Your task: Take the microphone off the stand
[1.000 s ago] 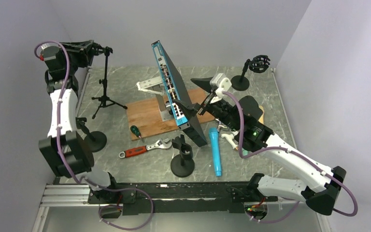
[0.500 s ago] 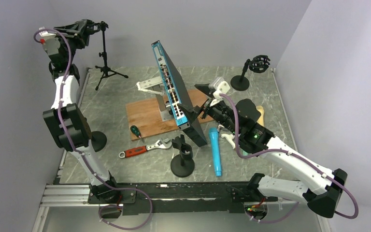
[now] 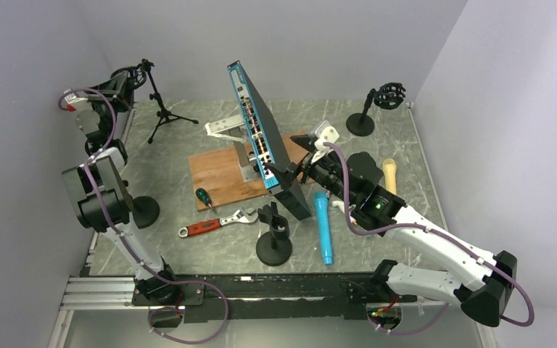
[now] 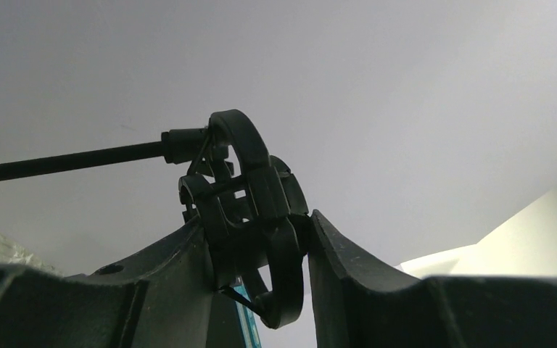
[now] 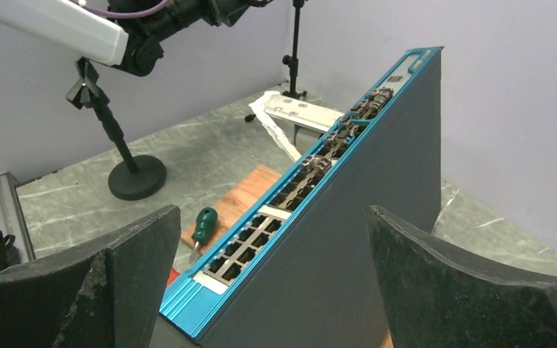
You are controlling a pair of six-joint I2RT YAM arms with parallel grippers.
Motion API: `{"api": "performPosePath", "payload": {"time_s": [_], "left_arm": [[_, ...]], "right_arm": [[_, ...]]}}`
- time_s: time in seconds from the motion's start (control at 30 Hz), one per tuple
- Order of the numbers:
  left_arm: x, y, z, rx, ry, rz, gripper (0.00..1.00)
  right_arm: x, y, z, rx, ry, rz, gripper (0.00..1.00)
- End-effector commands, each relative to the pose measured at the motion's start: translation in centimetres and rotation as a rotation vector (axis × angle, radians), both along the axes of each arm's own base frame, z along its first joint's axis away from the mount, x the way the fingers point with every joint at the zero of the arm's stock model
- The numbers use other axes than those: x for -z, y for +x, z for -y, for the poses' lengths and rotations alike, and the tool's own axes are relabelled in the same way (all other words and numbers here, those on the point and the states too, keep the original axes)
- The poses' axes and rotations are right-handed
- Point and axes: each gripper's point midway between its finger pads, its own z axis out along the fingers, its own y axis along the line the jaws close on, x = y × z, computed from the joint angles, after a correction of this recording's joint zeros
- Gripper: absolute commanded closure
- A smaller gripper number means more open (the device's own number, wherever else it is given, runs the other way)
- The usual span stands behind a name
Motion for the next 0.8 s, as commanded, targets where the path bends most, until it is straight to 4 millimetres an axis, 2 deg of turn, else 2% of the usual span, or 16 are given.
{"api": "performPosePath", "payload": {"time_s": [0.0, 0.17, 0.3, 0.37, 0.6, 0.77], "left_arm": [[-4.3, -4.6, 2.3, 0.050, 0.108, 0.123, 0.50], [-2.8, -5.7, 2.1, 0.024, 0.142, 0.028, 0.27], [-2.0, -6.3, 1.8, -0.007, 0.199, -0.048, 0.02], [-1.7, -6.2, 1.7, -0.008, 0.238, -0.097, 0.01], [-2.7, -6.4, 3.2, 0.080, 0.300, -0.130, 0.00], [-2.7, -7.3, 2.9, 0.014, 0.373, -0.293, 0.01]], "right_arm": [[-1.4, -0.3, 0.1, -0.013, 0.076, 0.017, 0.00], [-1.1, -0.5, -0.2, -0.029, 0.092, -0.011, 0.00], [-1.1, -0.8, 0.0, -0.030, 0.100, -0.014, 0.00], [-1.1, -0.8, 0.2, -0.028, 0.104, -0.014, 0.00], [-0.6, -0.9, 0.4, -0.021, 0.110, -0.022, 0.00], [-0.5, -0.7, 0.4, -0.013, 0.108, -0.020, 0.00]]}}
